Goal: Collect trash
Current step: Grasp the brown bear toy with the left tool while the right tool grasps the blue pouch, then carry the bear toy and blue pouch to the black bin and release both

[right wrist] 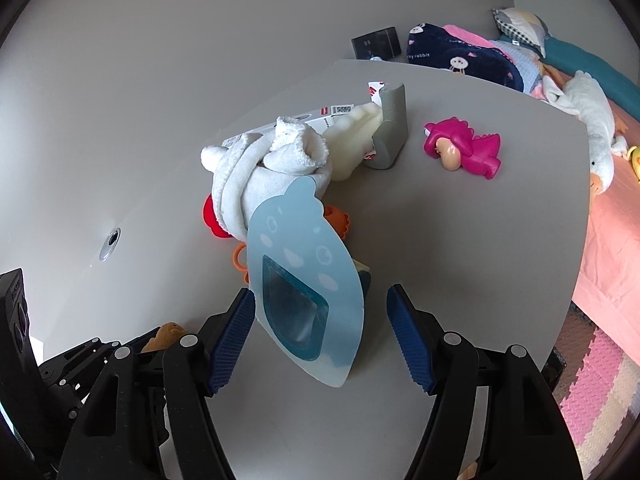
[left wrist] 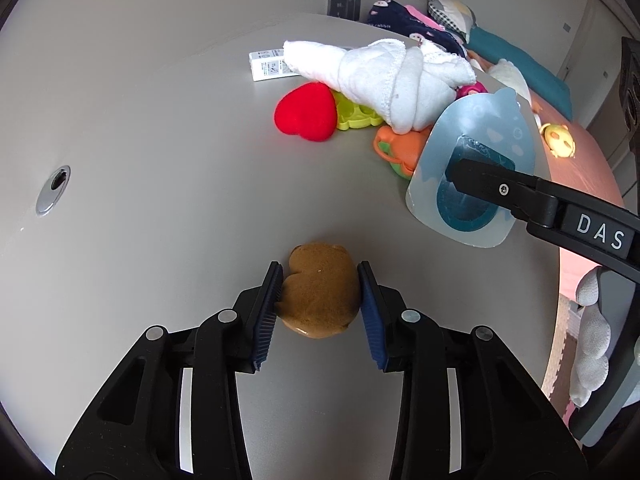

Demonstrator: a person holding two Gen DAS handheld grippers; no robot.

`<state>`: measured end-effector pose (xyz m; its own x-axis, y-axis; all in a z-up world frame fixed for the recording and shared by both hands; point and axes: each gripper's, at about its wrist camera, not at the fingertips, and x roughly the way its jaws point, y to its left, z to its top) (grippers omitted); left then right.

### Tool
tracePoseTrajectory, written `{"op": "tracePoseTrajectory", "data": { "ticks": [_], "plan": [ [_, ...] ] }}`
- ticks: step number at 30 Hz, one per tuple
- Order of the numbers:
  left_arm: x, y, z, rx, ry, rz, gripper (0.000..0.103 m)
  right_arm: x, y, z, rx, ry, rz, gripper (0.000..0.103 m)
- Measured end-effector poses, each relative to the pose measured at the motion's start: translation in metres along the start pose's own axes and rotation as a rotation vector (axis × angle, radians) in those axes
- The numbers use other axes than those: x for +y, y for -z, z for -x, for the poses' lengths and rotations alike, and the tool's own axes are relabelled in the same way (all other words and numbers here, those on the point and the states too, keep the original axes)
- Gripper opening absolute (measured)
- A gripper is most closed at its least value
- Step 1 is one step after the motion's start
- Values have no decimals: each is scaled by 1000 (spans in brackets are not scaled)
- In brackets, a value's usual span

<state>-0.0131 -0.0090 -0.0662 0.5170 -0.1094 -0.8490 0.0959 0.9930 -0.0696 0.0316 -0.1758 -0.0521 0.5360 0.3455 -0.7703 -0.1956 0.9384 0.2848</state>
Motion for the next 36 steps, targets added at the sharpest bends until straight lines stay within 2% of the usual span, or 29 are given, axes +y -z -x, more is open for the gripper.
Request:
{"op": "tracePoseTrajectory", "data": {
  "ticks": [3, 4, 6, 8, 12, 19, 28, 36],
  "plan": [
    [-1, 2, 3, -1, -4, 2, 37, 2, 0, -4, 5, -1, 10, 65],
    [-1, 2, 3, -1, -4, 2, 37, 3, 1, -6, 13, -10, 17, 56],
    [0, 2, 2, 0, -3, 2, 37, 4, 2, -7, 13, -23, 16, 52],
    [0, 1, 2, 1, -5, 1, 37, 4, 3, -6, 8, -33, 23, 40],
    [-3, 0, 6, -9, -6, -5, 37, 1, 1, 0, 4, -62, 22, 25],
    [-9, 4, 19, -34, -11, -5, 37, 3, 2, 30, -77, -57, 43, 3],
    [-30, -2, 39, -82, 12, -24, 37, -17, -4, 71, -168, -27, 25, 3],
    [-70, -17, 48, -113, 47, -86, 37, -43, -3, 106, -228, 19, 3, 3]
  ]
}}
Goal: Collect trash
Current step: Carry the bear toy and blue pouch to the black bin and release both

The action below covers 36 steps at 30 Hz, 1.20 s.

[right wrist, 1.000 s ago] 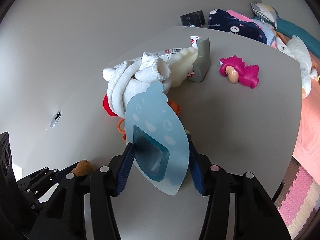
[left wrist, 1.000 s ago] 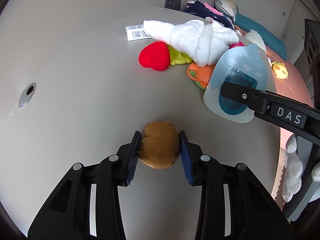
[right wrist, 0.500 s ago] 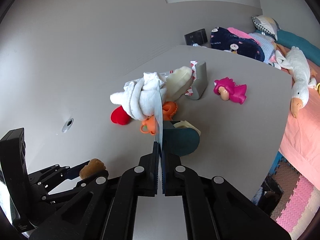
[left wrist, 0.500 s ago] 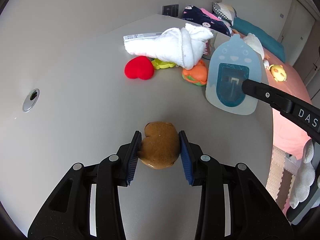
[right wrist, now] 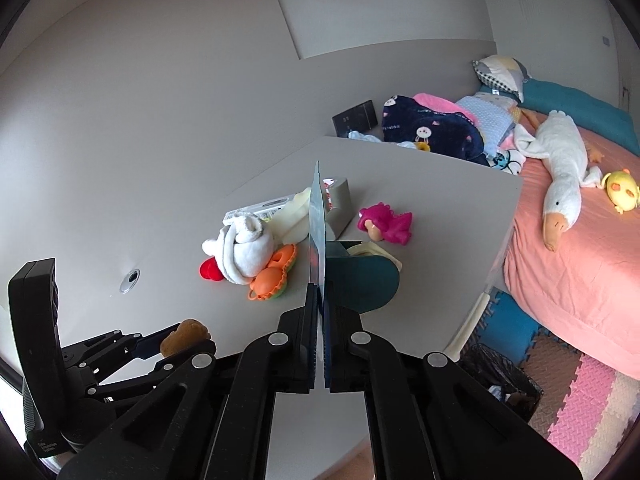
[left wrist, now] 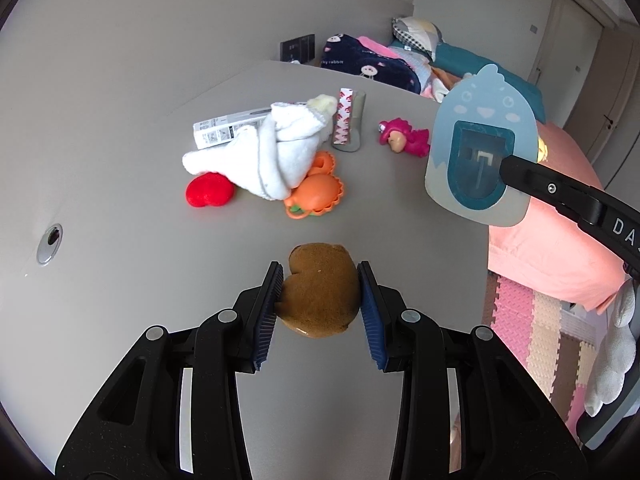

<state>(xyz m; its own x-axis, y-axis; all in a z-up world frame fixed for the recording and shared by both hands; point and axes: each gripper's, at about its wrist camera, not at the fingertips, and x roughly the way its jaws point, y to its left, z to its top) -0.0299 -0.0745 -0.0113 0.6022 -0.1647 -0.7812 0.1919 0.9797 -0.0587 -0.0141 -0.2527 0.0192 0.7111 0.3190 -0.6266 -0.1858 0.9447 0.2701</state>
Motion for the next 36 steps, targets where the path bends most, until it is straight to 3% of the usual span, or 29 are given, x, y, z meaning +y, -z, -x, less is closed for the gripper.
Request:
{"op": "tracePoseTrajectory", "data": {
  "ticks": [18, 36],
  "plan": [
    [-121, -24, -16, 2, 136, -178, 37, -104, 14, 68, -68, 160, -147, 3],
    [-219, -30, -43, 53, 238, -321, 37, -192, 33, 106, -83, 298, -277, 3]
  ]
}}
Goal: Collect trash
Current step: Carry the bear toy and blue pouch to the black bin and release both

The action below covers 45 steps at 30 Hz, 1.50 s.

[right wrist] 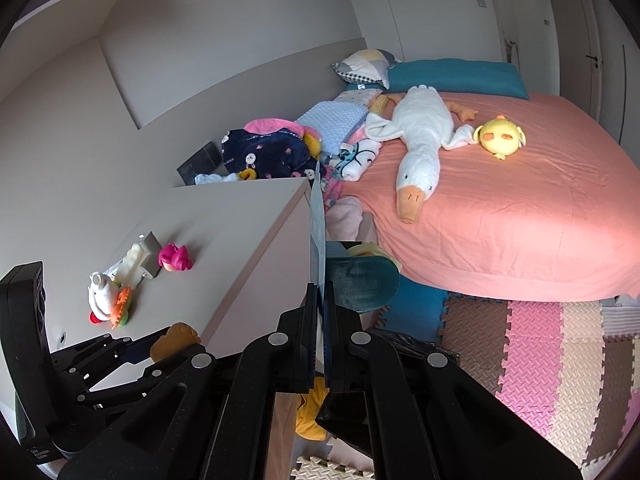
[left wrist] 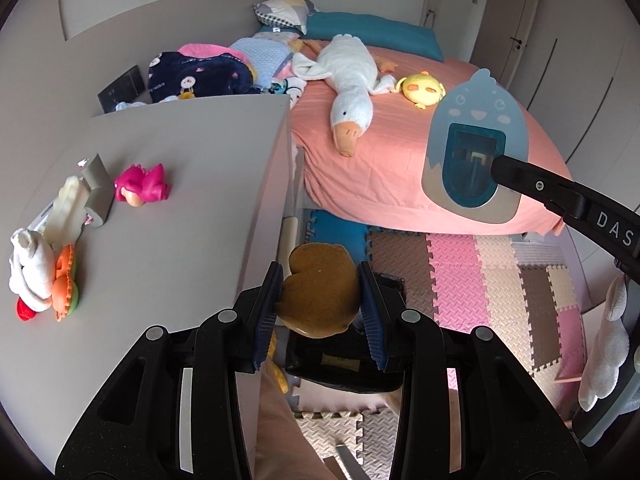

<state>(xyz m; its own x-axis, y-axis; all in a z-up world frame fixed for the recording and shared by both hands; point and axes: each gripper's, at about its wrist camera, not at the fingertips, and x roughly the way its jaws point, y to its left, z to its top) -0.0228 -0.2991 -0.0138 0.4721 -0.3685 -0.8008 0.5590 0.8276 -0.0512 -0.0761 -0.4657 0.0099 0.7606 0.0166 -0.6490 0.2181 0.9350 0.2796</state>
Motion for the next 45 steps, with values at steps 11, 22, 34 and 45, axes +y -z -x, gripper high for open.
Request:
{"op": "tracePoseTrajectory", "data": {
  "ticks": [11, 22, 34, 45],
  "plan": [
    [-33, -12, -29, 39, 46, -55, 38, -41, 2, 0, 16, 75, -58, 3],
    [-45, -23, -52, 65, 69, -91, 38, -63, 3, -9, 35, 127, -91, 3],
    [-42, -24, -65, 90, 73, -91, 38, -66, 3, -27, 72, 135, -98, 3],
    [-26, -33, -45, -16, 20, -42, 96, -61, -14, -18, -3, 261, -80, 66]
  ]
}}
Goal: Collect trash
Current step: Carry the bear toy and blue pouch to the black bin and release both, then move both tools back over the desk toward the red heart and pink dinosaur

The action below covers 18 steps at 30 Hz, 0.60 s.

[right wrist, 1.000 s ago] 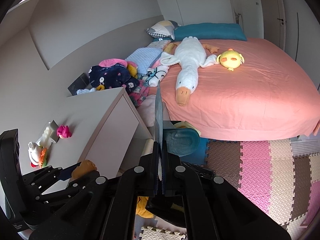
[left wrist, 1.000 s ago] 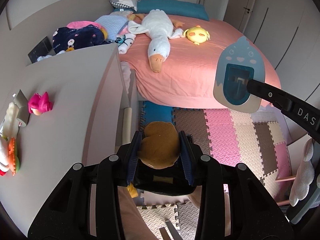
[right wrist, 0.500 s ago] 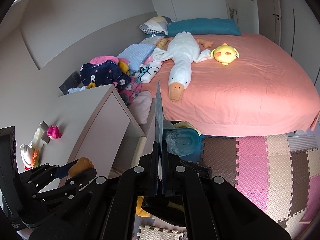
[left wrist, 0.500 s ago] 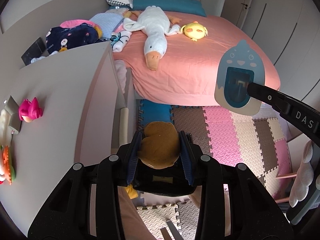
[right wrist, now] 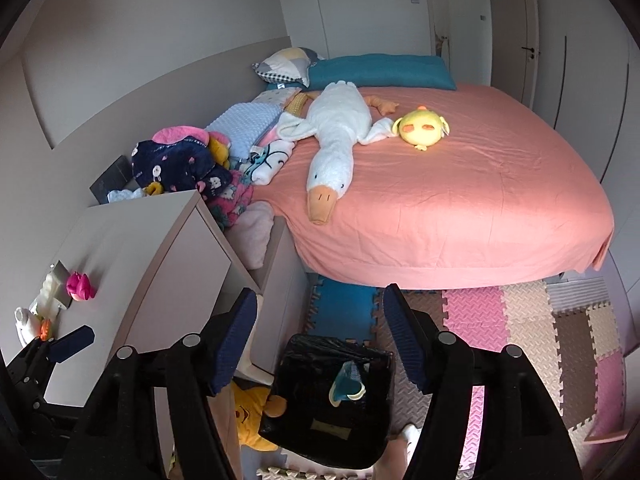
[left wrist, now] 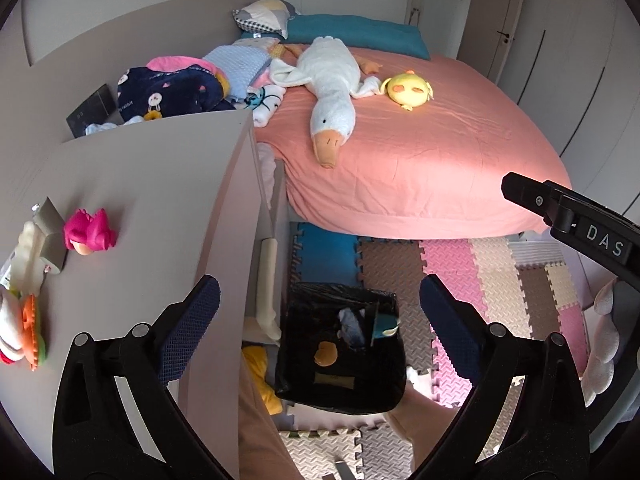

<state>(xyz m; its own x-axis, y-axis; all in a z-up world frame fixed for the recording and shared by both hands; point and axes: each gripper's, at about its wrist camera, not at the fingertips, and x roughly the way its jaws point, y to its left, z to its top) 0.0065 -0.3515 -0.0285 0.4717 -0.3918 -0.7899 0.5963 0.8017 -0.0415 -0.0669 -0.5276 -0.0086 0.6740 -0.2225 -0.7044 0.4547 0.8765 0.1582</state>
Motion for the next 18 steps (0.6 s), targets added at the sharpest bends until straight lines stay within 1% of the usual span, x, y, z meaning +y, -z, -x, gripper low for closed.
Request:
{"op": "tracePoseTrajectory", "data": {
  "ticks": [7, 18],
  "plan": [
    [7, 0, 2, 0, -7, 15, 96, 3, -1, 1, 5, -12, 0, 66],
    [23, 6, 14, -19, -20, 33, 96, 23, 4, 2, 13, -42, 20, 66]
  ]
}}
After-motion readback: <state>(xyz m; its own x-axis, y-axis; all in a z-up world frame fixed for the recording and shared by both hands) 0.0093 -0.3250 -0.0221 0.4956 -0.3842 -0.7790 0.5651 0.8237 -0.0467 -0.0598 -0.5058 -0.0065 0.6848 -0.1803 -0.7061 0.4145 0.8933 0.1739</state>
